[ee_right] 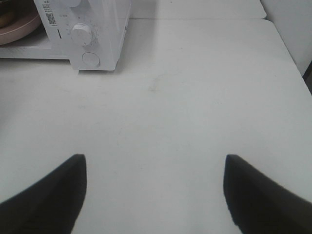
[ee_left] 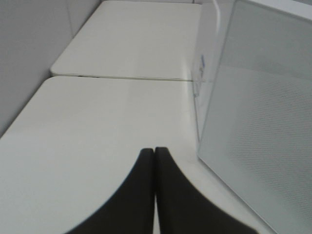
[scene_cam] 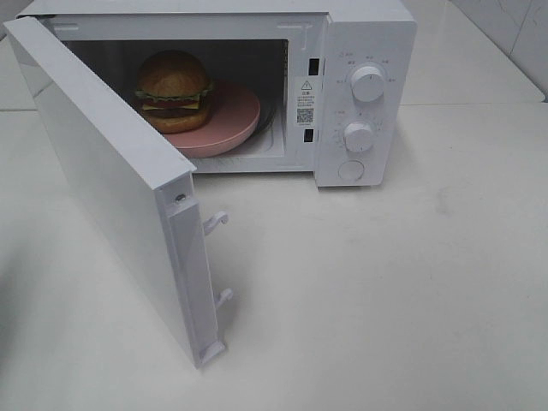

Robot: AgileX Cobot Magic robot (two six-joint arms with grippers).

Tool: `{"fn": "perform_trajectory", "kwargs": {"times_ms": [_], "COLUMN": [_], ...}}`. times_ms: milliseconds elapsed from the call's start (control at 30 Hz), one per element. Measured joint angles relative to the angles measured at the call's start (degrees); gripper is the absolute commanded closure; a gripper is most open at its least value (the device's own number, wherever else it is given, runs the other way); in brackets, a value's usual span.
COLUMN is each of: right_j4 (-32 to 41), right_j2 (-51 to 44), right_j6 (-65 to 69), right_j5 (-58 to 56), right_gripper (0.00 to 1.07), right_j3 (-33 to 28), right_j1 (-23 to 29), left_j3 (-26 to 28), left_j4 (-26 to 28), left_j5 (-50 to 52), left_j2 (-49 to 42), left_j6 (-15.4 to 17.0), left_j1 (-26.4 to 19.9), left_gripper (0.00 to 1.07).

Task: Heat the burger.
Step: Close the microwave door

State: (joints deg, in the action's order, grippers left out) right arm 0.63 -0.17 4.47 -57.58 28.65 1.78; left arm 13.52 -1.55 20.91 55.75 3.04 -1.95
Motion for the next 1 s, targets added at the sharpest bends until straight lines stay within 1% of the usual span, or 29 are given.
{"fn": "perform_trajectory", "kwargs": {"times_ms": [33,67,100,133,167,233,267,333,367,400,467,500,567,667,767,800,867,900,967,1000], "right_j4": [0.0,0.0,0.0,0.0,0.0,0.0,0.0,0.0,0.0,0.0,0.0,0.0,0.0,0.0,0.0,0.0,0.0,0.0,0.0,0.0], "right_j2": [0.0,0.0,0.0,0.0,0.0,0.0,0.0,0.0,0.0,0.0,0.0,0.0,0.0,0.0,0.0,0.0,0.0,0.0,0.0,0.0], "right_j6": [0.0,0.0,0.0,0.0,0.0,0.0,0.0,0.0,0.0,0.0,0.0,0.0,0.0,0.0,0.0,0.0,0.0,0.0,0.0,0.0], "right_j5": [0.0,0.0,0.0,0.0,0.0,0.0,0.0,0.0,0.0,0.0,0.0,0.0,0.0,0.0,0.0,0.0,0.0,0.0,0.0,0.0], "right_gripper": [0.32,0.32,0.32,0.32,0.32,0.32,0.32,0.32,0.32,0.32,0.32,0.32,0.32,0.32,0.32,0.32,0.32,0.32,0.32,0.32], "right_j3": [0.0,0.0,0.0,0.0,0.0,0.0,0.0,0.0,0.0,0.0,0.0,0.0,0.0,0.0,0.0,0.0,0.0,0.0,0.0,0.0], "right_j1": [0.0,0.0,0.0,0.0,0.0,0.0,0.0,0.0,0.0,0.0,0.0,0.0,0.0,0.0,0.0,0.0,0.0,0.0,0.0,0.0], "left_j3": [0.0,0.0,0.0,0.0,0.0,0.0,0.0,0.0,0.1,0.1,0.1,0.1,0.1,0.1,1.0,2.1,2.7,4.0,4.6,5.4], "left_j4": [0.0,-4.6,-6.3,-6.3,-9.3,-10.0,-10.7,-10.8,-10.8,-10.8,-10.1,-10.1,-8.6,-7.8,-7.4,-7.4,-7.4,-7.1,-6.9,-6.0], "left_j5": [0.0,3.4,5.0,5.0,7.9,9.3,11.2,12.2,14.2,14.2,16.8,16.8,19.2,21.0,22.2,22.5,22.7,22.8,22.9,22.9], "left_j2": [0.0,3.0,4.2,4.2,6.7,8.1,10.7,12.0,14.3,14.3,18.0,18.0,21.9,23.6,25.5,26.5,27.0,28.0,28.2,29.1], "left_j6": [0.0,2.3,3.0,3.0,4.2,4.7,5.2,5.4,5.4,5.4,5.4,5.4,5.4,5.4,5.4,5.4,5.4,5.3,5.3,5.3], "left_j1": [0.0,1.5,2.1,2.1,3.6,4.3,5.7,6.5,8.2,8.2,10.8,10.8,12.4,13.1,14.5,15.6,16.1,17.3,17.8,19.2], "left_gripper": [1.07,1.07,1.07,1.07,1.07,1.07,1.07,1.07,1.07,1.07,1.07,1.07,1.07,1.07,1.07,1.07,1.07,1.07,1.07,1.07]}}
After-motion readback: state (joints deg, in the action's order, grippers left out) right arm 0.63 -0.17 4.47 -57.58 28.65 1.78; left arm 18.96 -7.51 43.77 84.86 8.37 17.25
